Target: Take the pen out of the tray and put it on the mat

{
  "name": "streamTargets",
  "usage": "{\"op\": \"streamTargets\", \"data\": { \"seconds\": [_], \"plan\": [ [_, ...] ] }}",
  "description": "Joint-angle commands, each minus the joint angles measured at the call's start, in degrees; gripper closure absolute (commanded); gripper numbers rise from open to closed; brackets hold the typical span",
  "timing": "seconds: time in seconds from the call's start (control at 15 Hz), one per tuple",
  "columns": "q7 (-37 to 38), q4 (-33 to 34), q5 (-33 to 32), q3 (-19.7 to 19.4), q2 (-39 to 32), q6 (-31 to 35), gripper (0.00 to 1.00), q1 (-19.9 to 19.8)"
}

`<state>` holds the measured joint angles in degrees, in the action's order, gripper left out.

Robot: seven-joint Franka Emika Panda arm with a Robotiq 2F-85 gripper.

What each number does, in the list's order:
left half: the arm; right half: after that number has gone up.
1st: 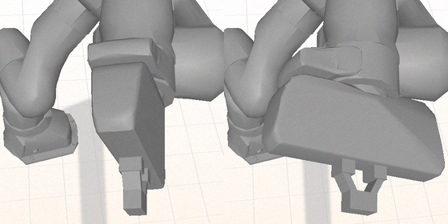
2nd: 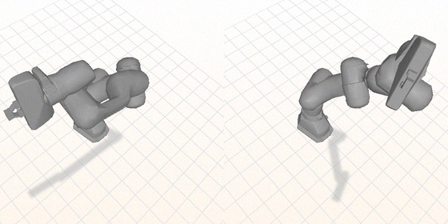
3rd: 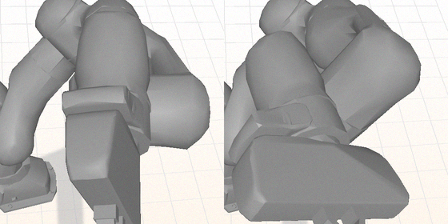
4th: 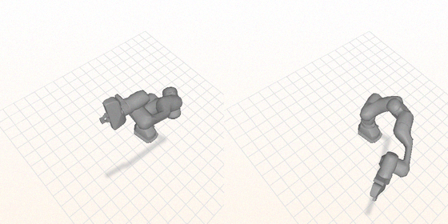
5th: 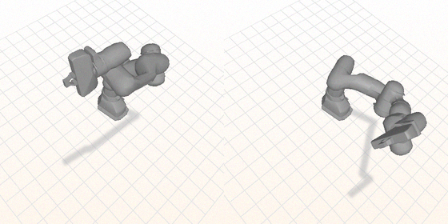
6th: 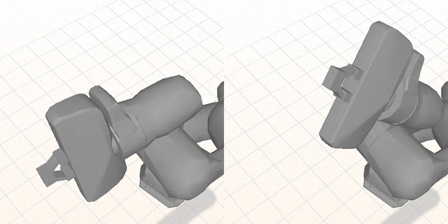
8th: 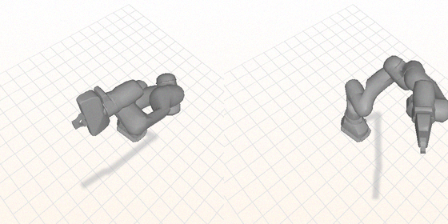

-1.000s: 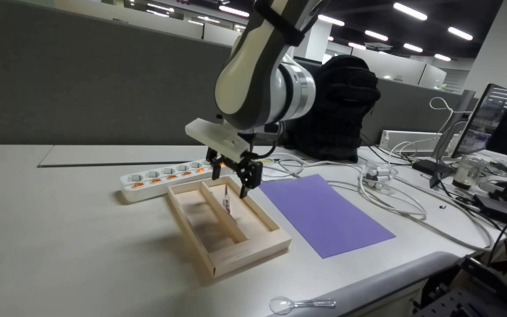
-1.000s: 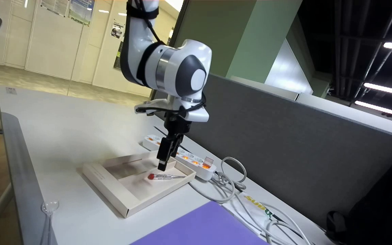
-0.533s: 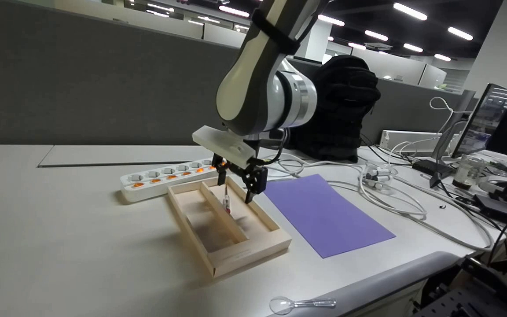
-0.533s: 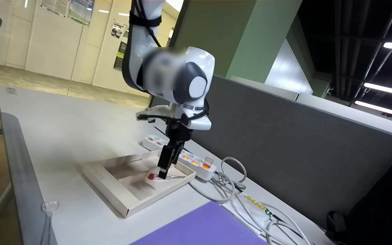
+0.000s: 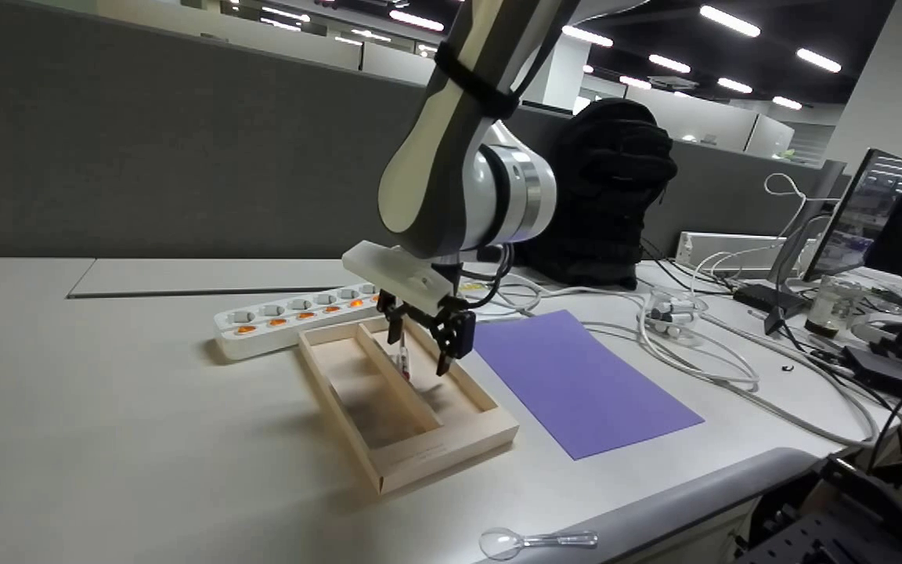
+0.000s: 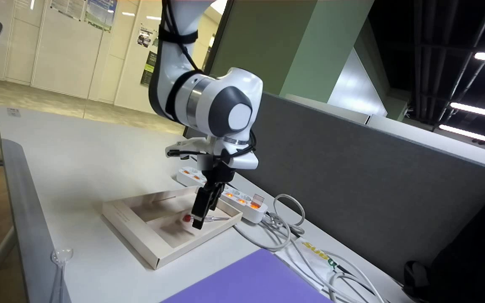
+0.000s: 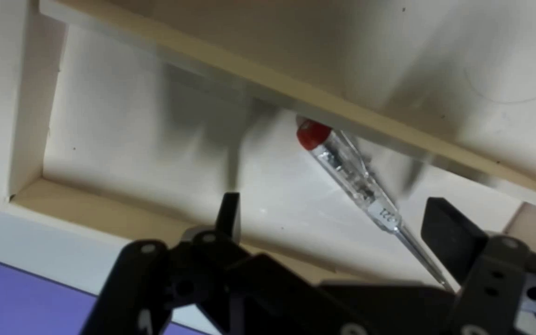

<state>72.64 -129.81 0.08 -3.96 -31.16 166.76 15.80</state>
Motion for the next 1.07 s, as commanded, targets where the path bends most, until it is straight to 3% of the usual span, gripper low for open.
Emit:
{"op": "streamTargets", "data": {
  "seconds": [0.0, 0.27, 0.33, 0.6, 0.8, 1.0],
  "plan": [
    [-0.7, 1.6, 1.5, -1.7, -1.4, 0.2, 0.03, 2.0],
    [-0.4, 2.3, 1.1, -3.1, -2.4, 0.3, 0.12, 3.7],
    [-0.1, 2.6, 1.0, -3.7, -2.7, 0.2, 0.3, 4.3],
    [-0.1, 3.1, 1.0, -4.7, -3.6, 0.5, 0.59, 5.5],
    [-0.2, 3.0, 0.9, -5.4, -3.3, 0.6, 0.78, 6.1],
    [-0.9, 2.9, 0.8, -5.3, -2.8, 1.1, 0.9, 6.3]
  ]
}}
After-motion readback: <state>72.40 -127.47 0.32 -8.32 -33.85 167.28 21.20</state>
